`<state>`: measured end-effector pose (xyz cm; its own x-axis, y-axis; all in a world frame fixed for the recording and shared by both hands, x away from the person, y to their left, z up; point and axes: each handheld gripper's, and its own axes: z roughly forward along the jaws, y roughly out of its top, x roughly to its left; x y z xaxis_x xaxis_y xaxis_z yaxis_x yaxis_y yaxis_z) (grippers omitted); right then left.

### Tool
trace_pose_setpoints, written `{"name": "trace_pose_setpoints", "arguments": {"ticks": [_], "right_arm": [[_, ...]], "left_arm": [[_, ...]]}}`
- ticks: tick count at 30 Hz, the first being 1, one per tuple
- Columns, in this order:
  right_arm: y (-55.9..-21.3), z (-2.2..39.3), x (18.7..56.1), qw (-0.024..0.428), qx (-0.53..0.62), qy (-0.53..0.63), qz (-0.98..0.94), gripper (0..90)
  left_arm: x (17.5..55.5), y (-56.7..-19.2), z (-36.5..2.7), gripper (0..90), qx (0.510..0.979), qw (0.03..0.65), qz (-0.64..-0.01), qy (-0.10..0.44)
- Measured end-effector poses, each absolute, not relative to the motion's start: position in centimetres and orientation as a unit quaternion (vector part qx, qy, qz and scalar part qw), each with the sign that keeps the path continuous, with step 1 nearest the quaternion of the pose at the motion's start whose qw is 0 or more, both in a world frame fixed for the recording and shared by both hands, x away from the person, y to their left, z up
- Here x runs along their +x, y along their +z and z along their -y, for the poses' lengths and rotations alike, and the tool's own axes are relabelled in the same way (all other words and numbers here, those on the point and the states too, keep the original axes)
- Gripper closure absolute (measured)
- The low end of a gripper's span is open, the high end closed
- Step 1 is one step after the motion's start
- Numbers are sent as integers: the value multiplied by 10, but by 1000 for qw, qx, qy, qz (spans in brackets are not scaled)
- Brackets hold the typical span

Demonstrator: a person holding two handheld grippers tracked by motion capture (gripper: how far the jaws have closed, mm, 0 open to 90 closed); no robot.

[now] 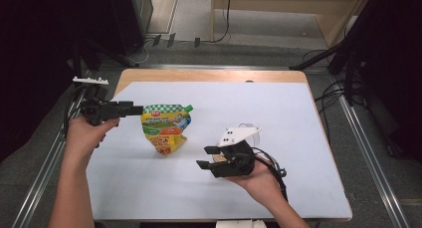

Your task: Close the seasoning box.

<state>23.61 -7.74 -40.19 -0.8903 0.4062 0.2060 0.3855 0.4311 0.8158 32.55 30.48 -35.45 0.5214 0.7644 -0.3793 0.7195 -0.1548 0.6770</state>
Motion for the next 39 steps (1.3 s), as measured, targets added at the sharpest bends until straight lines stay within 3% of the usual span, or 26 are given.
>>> {"name": "trace_pose_setpoints", "arguments": {"ticks": [39], "right_arm": [[-349,172,262,57,296,507,-808,587]], "left_arm": [[335,-393,-307,359,766,410,-495,9]]}}
